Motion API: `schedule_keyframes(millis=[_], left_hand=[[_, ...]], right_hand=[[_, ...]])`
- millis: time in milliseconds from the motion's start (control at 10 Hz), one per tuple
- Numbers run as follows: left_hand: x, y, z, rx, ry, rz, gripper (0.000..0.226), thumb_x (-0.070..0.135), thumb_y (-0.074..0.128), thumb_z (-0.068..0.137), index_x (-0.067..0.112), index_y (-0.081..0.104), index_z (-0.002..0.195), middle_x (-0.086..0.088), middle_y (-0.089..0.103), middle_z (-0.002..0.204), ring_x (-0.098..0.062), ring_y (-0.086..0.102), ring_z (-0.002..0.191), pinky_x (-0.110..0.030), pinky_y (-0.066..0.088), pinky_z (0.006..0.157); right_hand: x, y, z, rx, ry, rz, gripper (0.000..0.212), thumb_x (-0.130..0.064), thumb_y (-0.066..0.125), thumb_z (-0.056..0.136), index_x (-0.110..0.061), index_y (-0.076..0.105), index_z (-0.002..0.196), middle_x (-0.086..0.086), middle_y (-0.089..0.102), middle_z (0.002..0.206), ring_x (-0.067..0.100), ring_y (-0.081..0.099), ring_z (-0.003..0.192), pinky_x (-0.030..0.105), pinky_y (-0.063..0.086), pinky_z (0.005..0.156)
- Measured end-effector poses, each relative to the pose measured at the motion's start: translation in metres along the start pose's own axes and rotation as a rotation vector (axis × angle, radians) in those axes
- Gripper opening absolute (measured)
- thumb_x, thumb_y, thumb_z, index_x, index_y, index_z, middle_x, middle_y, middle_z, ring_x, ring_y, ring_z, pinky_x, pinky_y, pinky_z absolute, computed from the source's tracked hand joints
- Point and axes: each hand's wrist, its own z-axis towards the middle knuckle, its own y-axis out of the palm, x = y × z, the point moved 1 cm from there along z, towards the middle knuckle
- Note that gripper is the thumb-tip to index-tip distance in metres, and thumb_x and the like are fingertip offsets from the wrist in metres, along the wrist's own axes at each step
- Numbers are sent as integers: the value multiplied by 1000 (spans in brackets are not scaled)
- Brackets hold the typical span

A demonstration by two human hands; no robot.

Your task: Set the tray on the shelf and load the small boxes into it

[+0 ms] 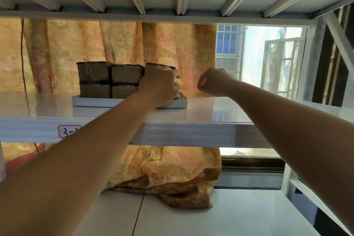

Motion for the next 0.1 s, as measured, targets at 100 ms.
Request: schedule_keyframes(millis=[100], left_hand=[[39,17,14,-59,-54,82,53,15,40,89,13,37,142,-8,37,150,-27,28,139,-44,26,113]], right_hand=[[9,2,3,7,62,-61,30,-14,47,88,-11,65,111,8,67,111,26,63,101,39,53,89]])
